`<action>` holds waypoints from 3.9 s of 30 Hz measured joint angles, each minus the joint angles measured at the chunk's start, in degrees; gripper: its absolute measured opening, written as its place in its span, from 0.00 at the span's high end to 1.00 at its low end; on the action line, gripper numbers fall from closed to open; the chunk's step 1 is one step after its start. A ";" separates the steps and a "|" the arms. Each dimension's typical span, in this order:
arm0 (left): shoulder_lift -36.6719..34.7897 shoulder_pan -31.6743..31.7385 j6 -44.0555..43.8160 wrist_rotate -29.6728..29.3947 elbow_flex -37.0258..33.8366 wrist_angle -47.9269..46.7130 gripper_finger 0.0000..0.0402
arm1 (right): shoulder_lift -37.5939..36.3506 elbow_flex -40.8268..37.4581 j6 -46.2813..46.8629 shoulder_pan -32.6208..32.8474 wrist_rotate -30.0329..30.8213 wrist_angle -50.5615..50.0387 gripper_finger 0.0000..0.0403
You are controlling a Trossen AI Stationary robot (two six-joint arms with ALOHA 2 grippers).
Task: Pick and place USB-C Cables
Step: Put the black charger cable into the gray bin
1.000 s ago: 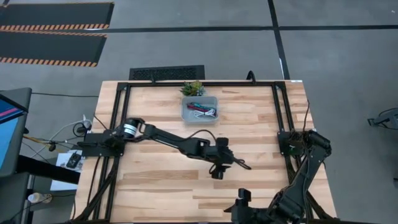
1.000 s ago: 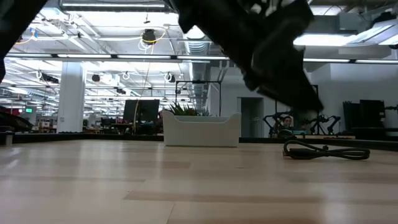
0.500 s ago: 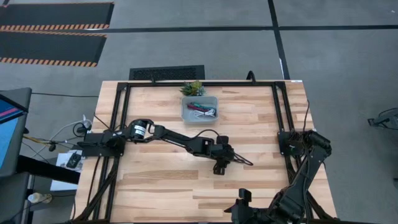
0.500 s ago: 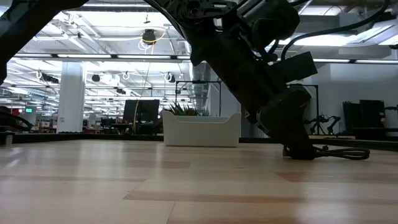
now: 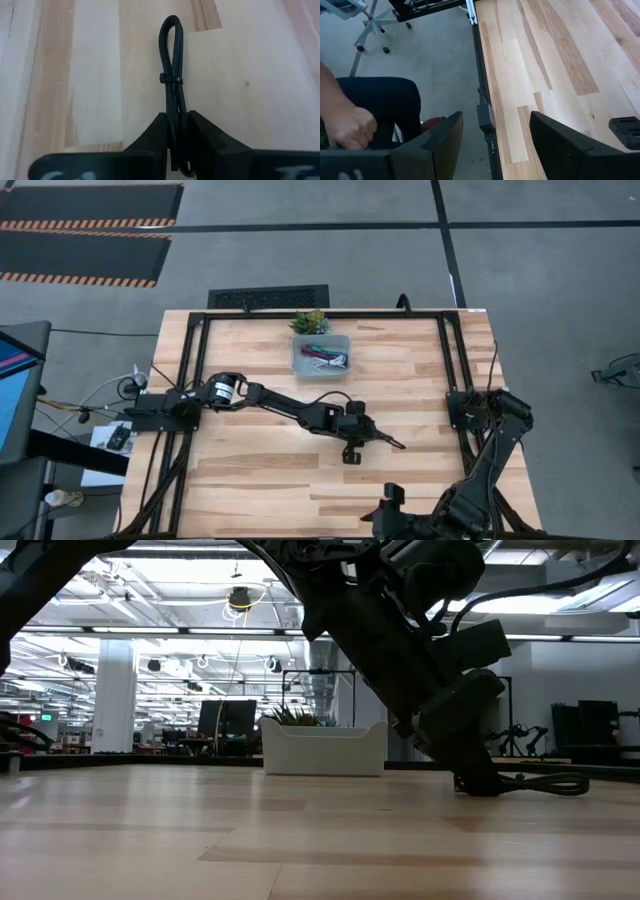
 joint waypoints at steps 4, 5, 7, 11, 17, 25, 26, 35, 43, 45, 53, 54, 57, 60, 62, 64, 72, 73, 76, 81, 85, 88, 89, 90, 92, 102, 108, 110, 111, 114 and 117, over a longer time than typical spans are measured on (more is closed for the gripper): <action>-0.65 -0.53 -2.31 -0.50 -0.15 -1.75 0.92 | 0.00 0.00 0.00 -0.87 -0.38 -0.04 0.37; -0.90 -0.79 -2.68 -0.83 -0.16 -2.41 0.92 | 0.00 0.00 -0.24 -1.20 -0.44 -0.10 0.37; -1.67 -1.38 -2.87 -1.70 -0.24 -4.74 0.92 | 0.00 0.00 -2.30 -1.79 -0.45 0.01 0.37; -3.87 -2.87 -2.72 -4.30 -0.33 -10.62 0.92 | 0.00 0.00 -3.19 -3.25 -1.03 0.07 0.37; -8.10 -4.80 -2.63 -5.55 -4.50 -16.05 0.92 | 0.00 0.00 -2.02 -5.02 -8.90 -0.02 0.37; -23.96 -5.55 -10.37 -8.11 -28.38 -8.13 0.92 | 0.00 0.00 -1.77 -4.07 -9.49 -1.36 0.37; -26.80 -5.66 -12.38 -8.15 -32.45 -6.46 0.92 | 0.00 0.00 -1.78 -3.88 -9.48 -1.85 0.37; -51.71 -10.29 -27.83 -13.42 -59.31 7.89 0.92 | -0.03 0.01 -5.13 -2.34 16.15 -14.53 0.37; -64.77 -13.03 -32.40 -19.82 -65.20 8.94 0.92 | -8.01 0.03 2.69 -2.59 22.37 -34.13 0.37; -66.49 -13.15 -32.29 -21.50 -65.41 8.90 0.91 | -11.30 0.00 -0.37 -2.83 22.41 -34.94 0.37; -69.23 -13.23 -32.14 -23.33 -65.42 9.22 0.90 | -30.12 -10.27 1.69 -2.36 22.96 -39.52 0.37; -69.23 -13.23 -32.14 -23.06 -65.42 9.40 0.91 | -33.64 -14.23 5.11 -2.00 22.99 -39.38 0.37; -69.23 -13.55 -32.16 -22.80 -65.42 9.22 0.90 | -44.45 -28.01 16.73 -0.15 25.54 -35.33 0.37; -69.20 -13.74 -31.90 -22.79 -65.42 9.25 0.90 | -53.44 -43.18 20.07 1.69 28.40 -21.25 0.37; -69.20 -13.73 -31.84 -22.87 -65.42 9.28 0.90 | -57.21 -53.20 16.85 2.05 30.46 -7.98 0.37; -69.20 -13.71 -31.37 -22.99 -65.42 9.35 0.90 | -59.33 -62.63 12.16 1.50 31.25 6.18 0.37; -69.18 -13.71 -29.11 -23.27 -65.42 10.28 0.90 | -55.14 -87.81 -7.08 -11.24 27.35 63.12 0.37; -69.16 -13.65 -28.60 -23.29 -65.42 10.82 0.90 | -53.67 -89.52 -10.85 -13.89 24.14 70.33 0.37; -69.16 -13.58 -26.16 -23.32 -65.42 13.59 0.90 | -48.80 -91.47 -19.59 -23.10 9.65 87.41 0.37; -69.16 -13.56 -22.86 -23.03 -65.42 17.82 0.90 | -41.19 -89.56 -23.60 -38.74 -12.25 96.95 0.37; -69.16 -13.56 -20.26 -22.88 -65.42 22.03 0.90 | -35.47 -87.16 -28.83 -45.93 -23.46 98.39 0.37; -69.16 -13.54 -18.48 -22.86 -65.42 25.59 0.90 | -32.93 -86.73 -34.15 -47.51 -27.24 102.40 0.37; -69.16 -13.54 -17.95 -22.86 -65.42 26.79 0.90 | -32.41 -86.73 -35.78 -47.64 -27.25 103.49 0.37; -69.16 -13.54 -17.20 -22.86 -65.42 27.84 0.90 | -31.84 -86.73 -37.35 -47.82 -27.26 104.69 0.37; -69.14 -13.54 -15.46 -22.88 -65.42 30.43 0.89 | -30.93 -86.75 -39.29 -48.22 -27.16 108.00 0.37; -69.14 -7.11 -3.87 -13.83 -68.54 51.86 0.90 | -32.08 -85.22 -42.77 -48.94 -27.72 113.65 0.37; -69.76 1.54 -4.98 -5.22 -74.66 63.50 0.90 | -32.04 -82.42 -39.65 -49.40 -26.89 110.18 0.37; -69.75 3.28 -5.56 -2.52 -74.92 63.56 0.90 | -32.02 -80.48 -39.48 -49.74 -26.85 107.32 0.37; -69.75 3.90 -5.71 -1.15 -74.86 63.76 0.90 | -32.02 -79.14 -39.48 -49.94 -26.84 105.44 0.37; -69.77 5.18 -5.50 1.59 -73.95 64.11 0.90 | -32.02 -75.26 -40.82 -50.57 -27.09 98.82 0.37; -69.77 6.35 -5.47 2.95 -73.70 64.63 0.90 | -32.00 -71.80 -42.93 -50.82 -27.34 95.51 0.37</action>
